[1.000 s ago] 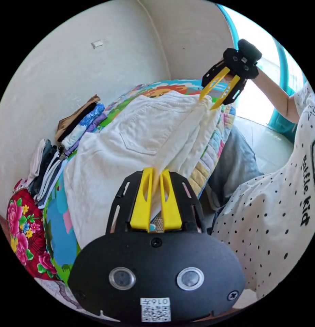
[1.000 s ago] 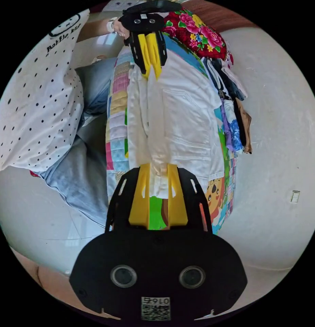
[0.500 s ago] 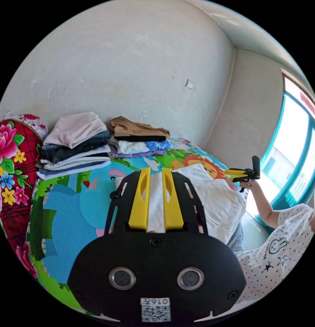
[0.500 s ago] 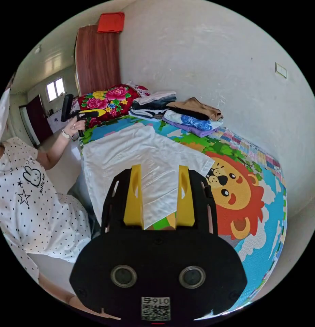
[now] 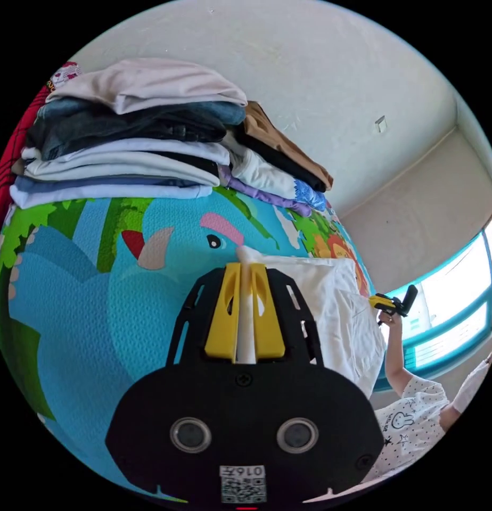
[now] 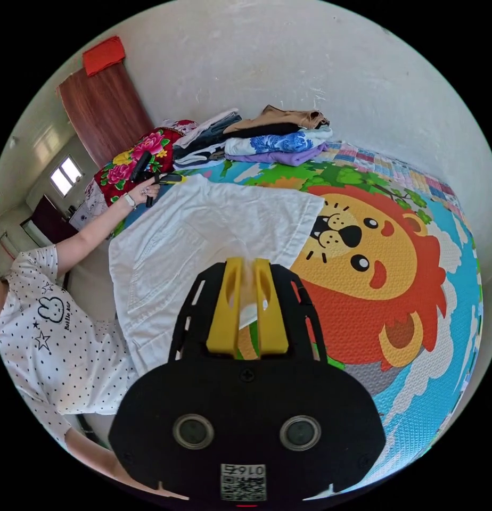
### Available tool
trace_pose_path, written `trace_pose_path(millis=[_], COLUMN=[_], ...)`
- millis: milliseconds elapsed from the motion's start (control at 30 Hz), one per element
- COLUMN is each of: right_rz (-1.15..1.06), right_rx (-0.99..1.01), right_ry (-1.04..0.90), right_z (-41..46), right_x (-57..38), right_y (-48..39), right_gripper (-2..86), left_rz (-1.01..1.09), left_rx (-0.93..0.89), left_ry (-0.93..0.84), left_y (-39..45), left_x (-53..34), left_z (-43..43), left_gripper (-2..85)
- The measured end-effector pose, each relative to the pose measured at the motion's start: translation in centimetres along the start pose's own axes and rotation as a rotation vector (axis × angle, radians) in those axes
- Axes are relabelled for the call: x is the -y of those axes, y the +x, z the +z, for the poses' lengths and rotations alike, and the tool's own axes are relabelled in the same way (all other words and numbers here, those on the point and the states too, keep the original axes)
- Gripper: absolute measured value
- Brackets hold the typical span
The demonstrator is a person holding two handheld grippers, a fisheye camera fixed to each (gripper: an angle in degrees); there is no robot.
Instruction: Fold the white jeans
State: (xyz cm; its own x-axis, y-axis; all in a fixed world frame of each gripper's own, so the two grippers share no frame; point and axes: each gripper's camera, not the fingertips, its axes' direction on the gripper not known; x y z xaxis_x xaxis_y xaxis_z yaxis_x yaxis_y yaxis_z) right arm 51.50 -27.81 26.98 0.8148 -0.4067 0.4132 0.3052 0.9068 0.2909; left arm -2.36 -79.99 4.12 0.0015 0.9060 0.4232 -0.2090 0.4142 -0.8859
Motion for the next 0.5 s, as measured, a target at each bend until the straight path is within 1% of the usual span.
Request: trace_pose_path(millis=[100,167,233,267,300,333,367,400,467,500], right_rz=[-0.026,0.005,0.049,0.077,0.075,0.049,0.026,0.022,0.037,0.040], right_rx=[-0.043,-0.033,0.021,0.045,0.043,0.011,-0.022,-0.033,-0.054,-0.063], right_ry=[0.002,0.054,0.059,0.044,0.038,0.020,-0.001,-0.011,-0.029,-0.028], right_z=[0.0,-0.3,0.3,0.5,0.5,0.7,0.9,1.0,0.9,0.7], right_x=[-0.4,-1.1,-1.5,-1.3,-1.1,-0.9,-0.6,-0.5,-0.3,-0.2], right_y=[0.4,1.5,3.1,3.8,3.7,3.3,2.7,2.5,2.0,2.0], right_gripper=[2.1,1.6,1.5,1.5,1.6,1.8,2.1,2.3,3.3,3.6], left_rz=[0.001,-0.016,-0.077,-0.151,-0.223,-0.245,-0.264,-0.246,-0.180,-0.112], left_rx=[-0.140,-0.159,-0.206,-0.299,-0.378,-0.396,-0.394,-0.378,-0.386,-0.376], left_ry=[0.038,0.034,-0.006,-0.003,0.022,0.044,0.125,0.198,0.225,0.204], left_y=[-2.8,-4.9,-7.7,-9.7,-11.4,-12.1,-12.9,-13.1,-12.3,-10.8], left_x=[-0.3,-0.7,-1.0,-1.4,-1.8,-2.0,-2.4,-2.8,-2.8,-2.5], left_z=[0.0,0.9,2.9,4.1,4.7,4.7,4.0,2.9,1.9,1.8], left_gripper=[0.7,0.1,-0.2,-0.3,-0.4,-0.5,-0.7,-0.7,-0.6,-0.6])
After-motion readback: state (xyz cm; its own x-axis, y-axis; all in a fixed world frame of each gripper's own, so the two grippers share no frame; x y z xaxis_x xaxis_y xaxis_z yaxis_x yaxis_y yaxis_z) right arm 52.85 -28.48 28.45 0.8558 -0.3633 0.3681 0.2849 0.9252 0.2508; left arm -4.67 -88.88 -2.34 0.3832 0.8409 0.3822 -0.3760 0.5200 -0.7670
